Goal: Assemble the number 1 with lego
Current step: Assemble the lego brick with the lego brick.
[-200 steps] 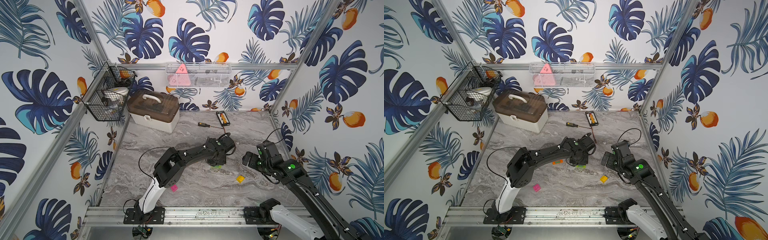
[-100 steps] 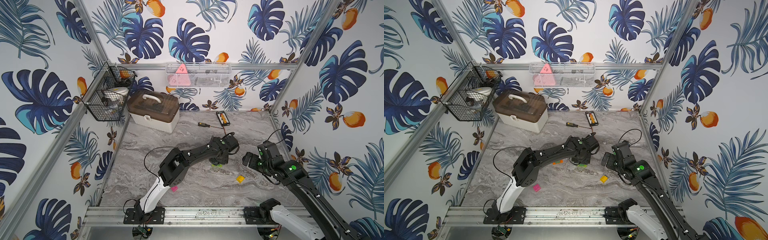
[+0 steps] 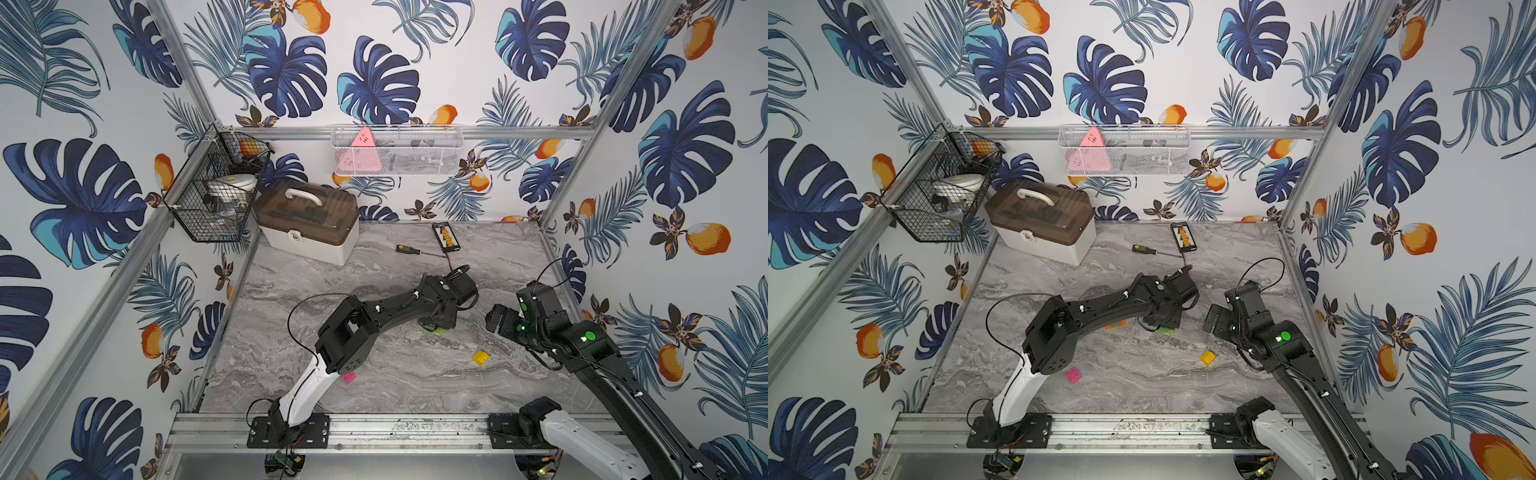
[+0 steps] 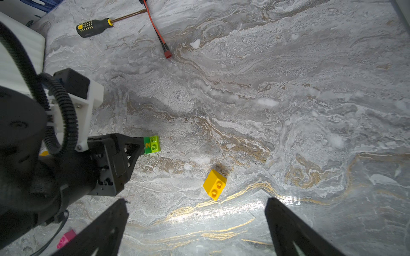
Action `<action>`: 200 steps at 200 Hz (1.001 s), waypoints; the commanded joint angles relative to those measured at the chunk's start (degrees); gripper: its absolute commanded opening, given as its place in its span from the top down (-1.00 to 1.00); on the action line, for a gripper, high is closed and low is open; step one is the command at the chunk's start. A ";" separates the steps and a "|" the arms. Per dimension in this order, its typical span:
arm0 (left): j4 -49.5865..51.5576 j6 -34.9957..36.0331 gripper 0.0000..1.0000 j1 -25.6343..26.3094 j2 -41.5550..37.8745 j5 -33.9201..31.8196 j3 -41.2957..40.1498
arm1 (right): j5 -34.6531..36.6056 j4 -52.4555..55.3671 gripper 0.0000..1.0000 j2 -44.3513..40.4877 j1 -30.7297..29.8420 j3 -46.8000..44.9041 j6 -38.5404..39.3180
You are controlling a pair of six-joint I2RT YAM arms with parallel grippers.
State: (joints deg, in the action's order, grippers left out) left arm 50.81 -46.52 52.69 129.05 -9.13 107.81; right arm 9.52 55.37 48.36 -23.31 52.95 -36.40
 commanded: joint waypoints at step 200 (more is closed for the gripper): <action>-6.03 -3.18 1.00 2.25 -4.75 -3.34 -11.55 | 1.03 1.62 -1.00 0.04 0.02 2.07 1.25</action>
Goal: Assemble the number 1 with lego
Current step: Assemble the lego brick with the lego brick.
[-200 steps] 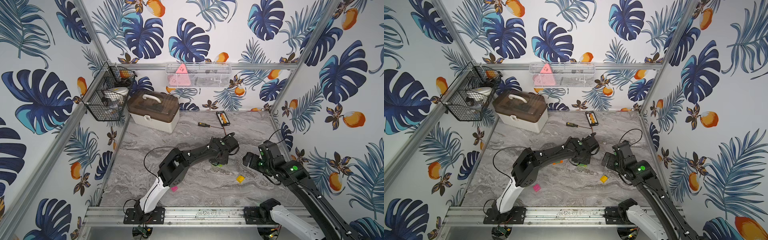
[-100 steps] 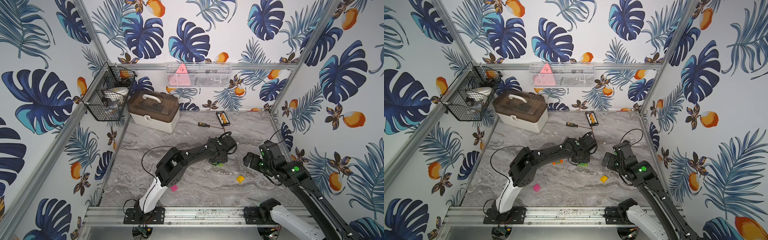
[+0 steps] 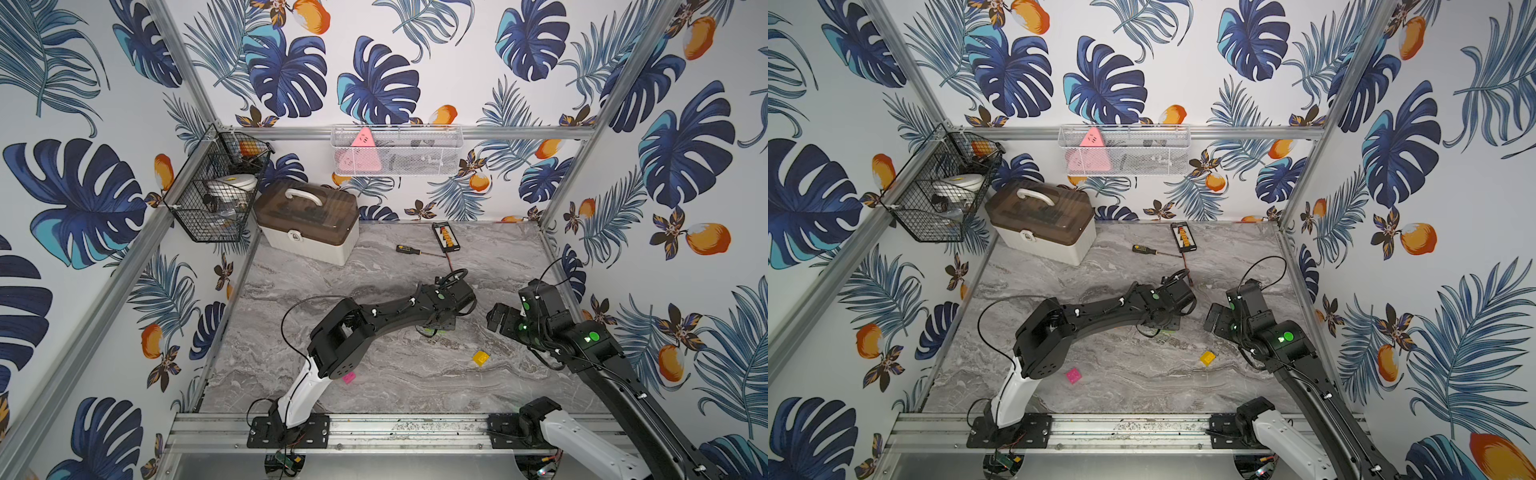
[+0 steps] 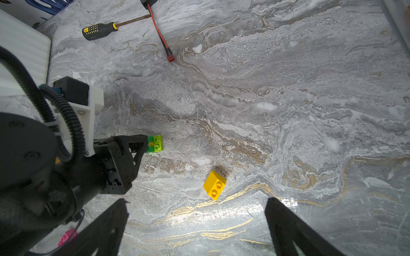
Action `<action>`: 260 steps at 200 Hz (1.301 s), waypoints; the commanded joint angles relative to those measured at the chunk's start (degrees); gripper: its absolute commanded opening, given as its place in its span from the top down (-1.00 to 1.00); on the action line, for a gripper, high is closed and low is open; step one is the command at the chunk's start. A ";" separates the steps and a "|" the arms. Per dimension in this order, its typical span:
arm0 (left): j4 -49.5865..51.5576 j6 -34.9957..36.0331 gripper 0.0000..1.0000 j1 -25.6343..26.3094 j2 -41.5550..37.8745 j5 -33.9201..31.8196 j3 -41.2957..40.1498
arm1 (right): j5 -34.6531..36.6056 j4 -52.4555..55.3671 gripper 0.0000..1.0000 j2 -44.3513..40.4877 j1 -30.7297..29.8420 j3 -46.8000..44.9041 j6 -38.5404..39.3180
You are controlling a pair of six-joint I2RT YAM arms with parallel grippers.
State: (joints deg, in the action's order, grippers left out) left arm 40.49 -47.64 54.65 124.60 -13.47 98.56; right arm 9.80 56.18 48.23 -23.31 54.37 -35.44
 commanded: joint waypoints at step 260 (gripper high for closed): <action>4.97 -7.08 -0.81 -0.13 -7.86 -3.16 -1.20 | -1.29 3.41 -1.00 0.11 0.03 4.05 1.19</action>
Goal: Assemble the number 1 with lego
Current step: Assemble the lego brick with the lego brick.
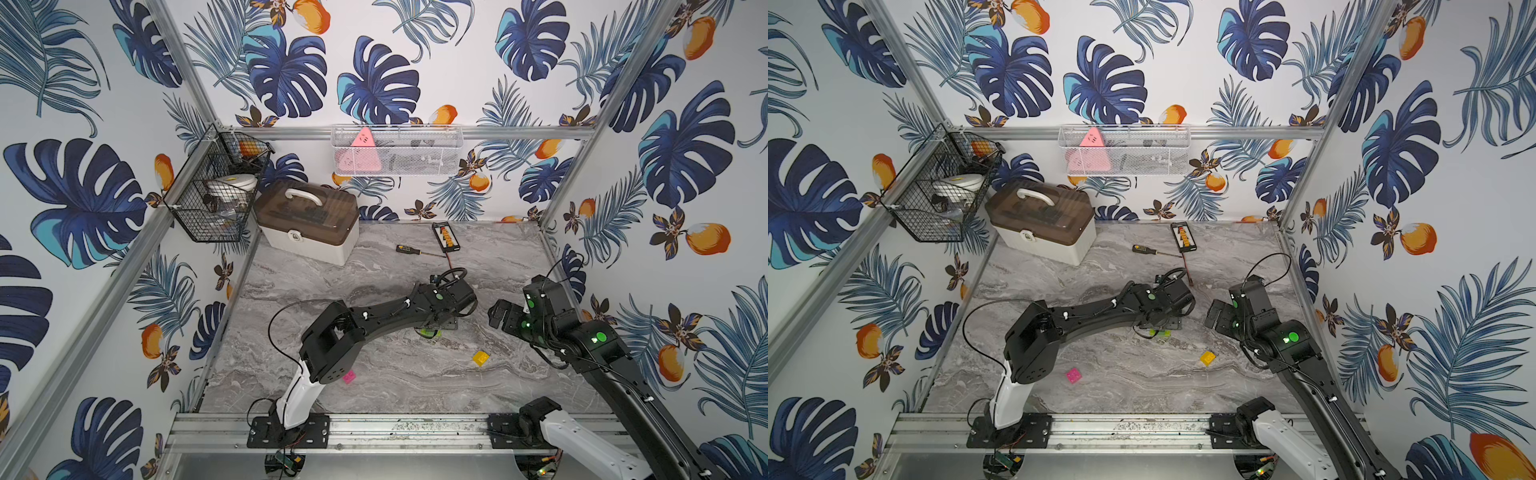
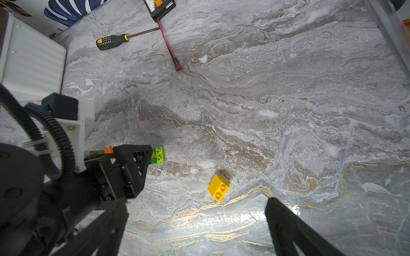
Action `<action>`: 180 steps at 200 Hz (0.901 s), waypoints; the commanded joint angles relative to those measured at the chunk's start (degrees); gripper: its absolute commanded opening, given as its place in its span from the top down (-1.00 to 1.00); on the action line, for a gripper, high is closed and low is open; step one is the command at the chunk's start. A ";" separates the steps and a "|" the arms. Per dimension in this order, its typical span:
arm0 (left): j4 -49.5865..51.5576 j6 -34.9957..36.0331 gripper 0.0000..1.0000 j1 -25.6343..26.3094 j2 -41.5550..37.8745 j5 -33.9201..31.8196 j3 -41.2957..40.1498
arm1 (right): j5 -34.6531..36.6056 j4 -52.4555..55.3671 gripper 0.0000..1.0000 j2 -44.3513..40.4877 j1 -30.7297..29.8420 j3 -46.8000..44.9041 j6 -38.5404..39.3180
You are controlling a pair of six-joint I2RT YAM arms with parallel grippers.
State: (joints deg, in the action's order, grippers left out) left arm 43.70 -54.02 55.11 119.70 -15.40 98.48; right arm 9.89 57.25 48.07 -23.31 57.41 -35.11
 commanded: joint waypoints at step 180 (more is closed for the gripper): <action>19.85 19.45 -0.98 -10.47 -69.15 -5.95 -28.83 | -24.30 -14.09 -0.27 32.19 -6.81 3.07 2.74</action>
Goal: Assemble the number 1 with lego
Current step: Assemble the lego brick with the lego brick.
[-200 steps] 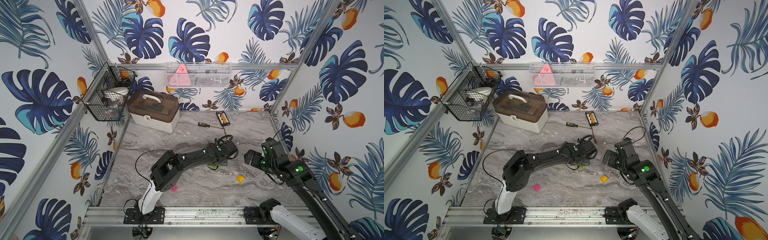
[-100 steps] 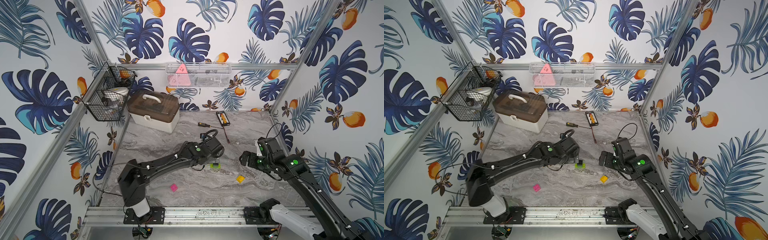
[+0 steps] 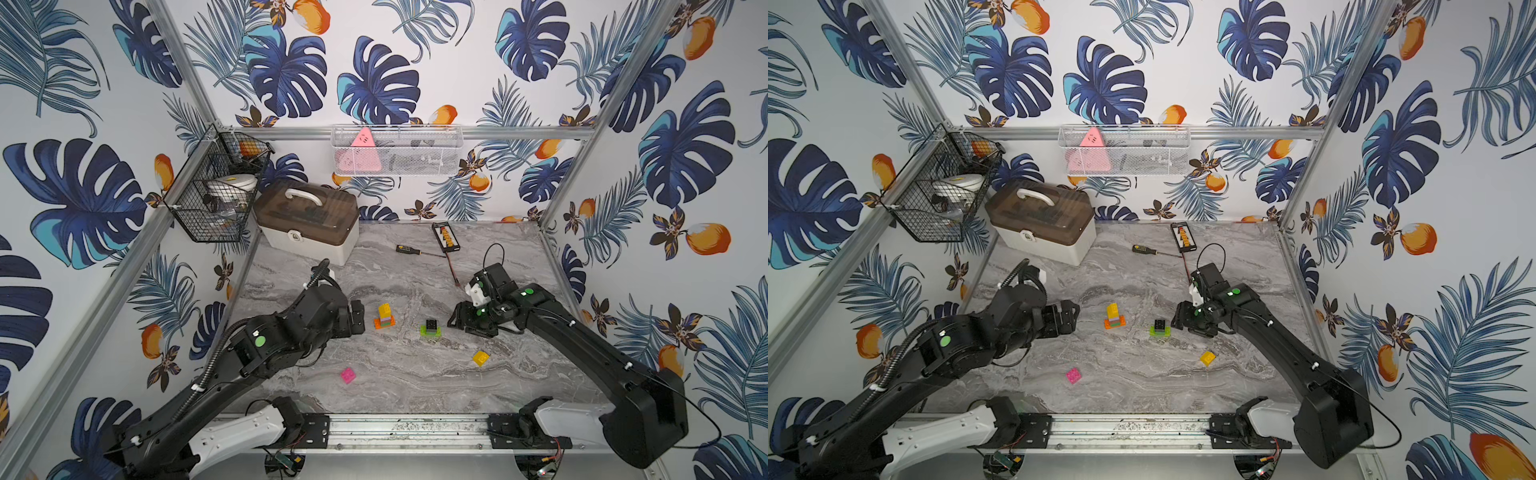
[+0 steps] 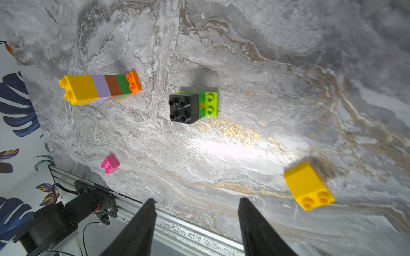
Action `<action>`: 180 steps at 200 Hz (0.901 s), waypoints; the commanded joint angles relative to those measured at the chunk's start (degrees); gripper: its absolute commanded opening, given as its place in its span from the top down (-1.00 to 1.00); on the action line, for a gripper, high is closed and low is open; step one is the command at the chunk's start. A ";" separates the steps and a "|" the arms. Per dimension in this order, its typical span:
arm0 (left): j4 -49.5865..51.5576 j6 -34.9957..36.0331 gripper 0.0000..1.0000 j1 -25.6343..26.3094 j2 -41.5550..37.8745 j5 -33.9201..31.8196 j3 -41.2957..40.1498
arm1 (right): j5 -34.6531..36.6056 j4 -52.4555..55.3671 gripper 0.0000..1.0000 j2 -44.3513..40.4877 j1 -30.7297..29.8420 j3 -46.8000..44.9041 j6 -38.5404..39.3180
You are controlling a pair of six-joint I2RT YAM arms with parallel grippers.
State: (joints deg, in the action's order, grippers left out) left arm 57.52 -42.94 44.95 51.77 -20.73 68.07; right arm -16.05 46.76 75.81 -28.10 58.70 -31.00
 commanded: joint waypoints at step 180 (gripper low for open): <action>-1.35 18.90 -0.98 -0.65 -8.35 -1.92 -8.03 | 8.03 -8.59 0.11 19.50 -3.63 2.92 -3.25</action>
State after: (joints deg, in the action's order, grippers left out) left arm 58.17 -25.32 44.51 43.55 -22.22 60.29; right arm -10.04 38.15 94.70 -31.73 61.63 -34.06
